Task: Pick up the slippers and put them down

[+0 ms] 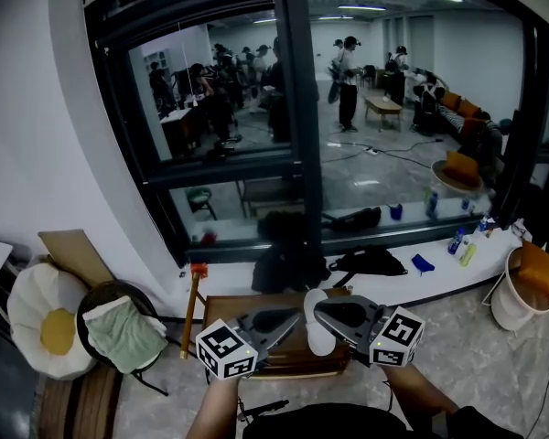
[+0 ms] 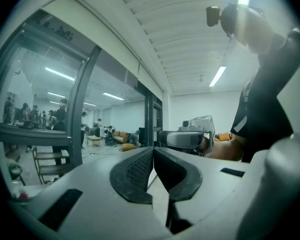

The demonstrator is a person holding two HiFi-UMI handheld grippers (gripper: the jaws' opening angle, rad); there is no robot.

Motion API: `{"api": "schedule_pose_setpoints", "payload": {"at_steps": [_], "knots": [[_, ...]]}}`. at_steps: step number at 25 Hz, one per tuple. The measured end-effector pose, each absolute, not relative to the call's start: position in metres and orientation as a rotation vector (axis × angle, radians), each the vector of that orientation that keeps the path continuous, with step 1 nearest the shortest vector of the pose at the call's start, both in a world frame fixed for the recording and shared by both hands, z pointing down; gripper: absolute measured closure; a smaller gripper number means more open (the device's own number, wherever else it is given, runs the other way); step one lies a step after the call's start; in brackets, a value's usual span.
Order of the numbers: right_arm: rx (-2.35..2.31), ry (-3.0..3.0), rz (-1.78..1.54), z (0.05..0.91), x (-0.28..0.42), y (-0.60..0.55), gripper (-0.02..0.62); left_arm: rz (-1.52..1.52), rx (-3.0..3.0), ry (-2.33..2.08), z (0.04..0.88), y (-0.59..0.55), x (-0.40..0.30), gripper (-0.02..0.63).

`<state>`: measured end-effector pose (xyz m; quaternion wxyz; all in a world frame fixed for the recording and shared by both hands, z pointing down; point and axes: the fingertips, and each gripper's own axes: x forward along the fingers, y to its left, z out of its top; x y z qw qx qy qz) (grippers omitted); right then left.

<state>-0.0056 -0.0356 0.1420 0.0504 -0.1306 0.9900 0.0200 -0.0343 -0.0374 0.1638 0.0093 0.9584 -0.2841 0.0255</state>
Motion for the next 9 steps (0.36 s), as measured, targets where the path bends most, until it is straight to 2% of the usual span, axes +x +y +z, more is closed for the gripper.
{"api": "schedule_pose_setpoints", "payload": {"at_steps": [9], "knots": [[-0.390, 3.002, 0.042, 0.144, 0.000, -0.049, 0.558, 0.096, 3.012, -0.874, 0.167, -0.049, -0.034, 0.594]]}}
